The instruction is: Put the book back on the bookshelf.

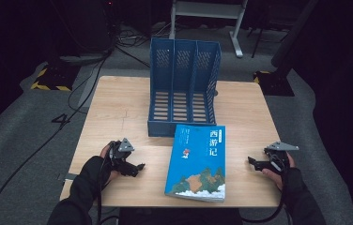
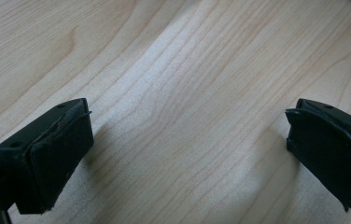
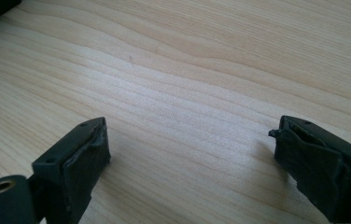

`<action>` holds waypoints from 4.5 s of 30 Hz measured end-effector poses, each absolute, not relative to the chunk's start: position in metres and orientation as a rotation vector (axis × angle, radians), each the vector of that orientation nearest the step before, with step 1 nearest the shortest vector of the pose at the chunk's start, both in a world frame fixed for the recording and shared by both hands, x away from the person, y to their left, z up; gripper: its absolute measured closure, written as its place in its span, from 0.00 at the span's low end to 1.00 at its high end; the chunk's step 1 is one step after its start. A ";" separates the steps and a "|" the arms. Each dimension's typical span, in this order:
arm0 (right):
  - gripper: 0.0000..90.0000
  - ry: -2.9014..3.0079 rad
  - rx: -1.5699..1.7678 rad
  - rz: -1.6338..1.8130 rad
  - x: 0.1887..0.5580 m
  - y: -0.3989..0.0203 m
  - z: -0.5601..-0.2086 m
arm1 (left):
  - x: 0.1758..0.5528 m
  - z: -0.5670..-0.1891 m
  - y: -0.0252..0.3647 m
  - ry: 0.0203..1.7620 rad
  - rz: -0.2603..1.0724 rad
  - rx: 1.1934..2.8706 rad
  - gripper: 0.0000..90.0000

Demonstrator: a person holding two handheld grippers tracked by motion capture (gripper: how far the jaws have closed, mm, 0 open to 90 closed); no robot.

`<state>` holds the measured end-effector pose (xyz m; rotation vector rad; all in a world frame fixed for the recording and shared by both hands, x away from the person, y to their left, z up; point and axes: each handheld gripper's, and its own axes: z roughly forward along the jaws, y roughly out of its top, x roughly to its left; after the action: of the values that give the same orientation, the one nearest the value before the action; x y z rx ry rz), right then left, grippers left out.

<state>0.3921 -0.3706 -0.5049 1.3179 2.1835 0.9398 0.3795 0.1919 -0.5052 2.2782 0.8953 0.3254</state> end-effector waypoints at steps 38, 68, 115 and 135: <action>0.24 2.325 1.010 1.129 0.360 -0.316 -0.418 | 0.363 -0.505 0.167 0.788 0.321 2.304 0.00; 0.23 2.490 0.826 1.200 0.343 -0.255 -0.391 | 0.367 -0.483 0.145 0.734 0.325 2.313 0.26; 0.10 2.699 0.713 1.222 0.374 -0.229 -0.407 | 0.410 -0.465 0.112 0.705 0.350 2.218 0.30; 0.53 2.744 0.637 1.406 0.405 -0.207 -0.408 | 0.422 -0.475 0.103 0.742 0.396 2.180 0.42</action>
<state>0.4050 -0.2067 -0.4076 0.6368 2.7443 1.4060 0.4221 0.1030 -0.4751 2.1798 0.7415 0.3959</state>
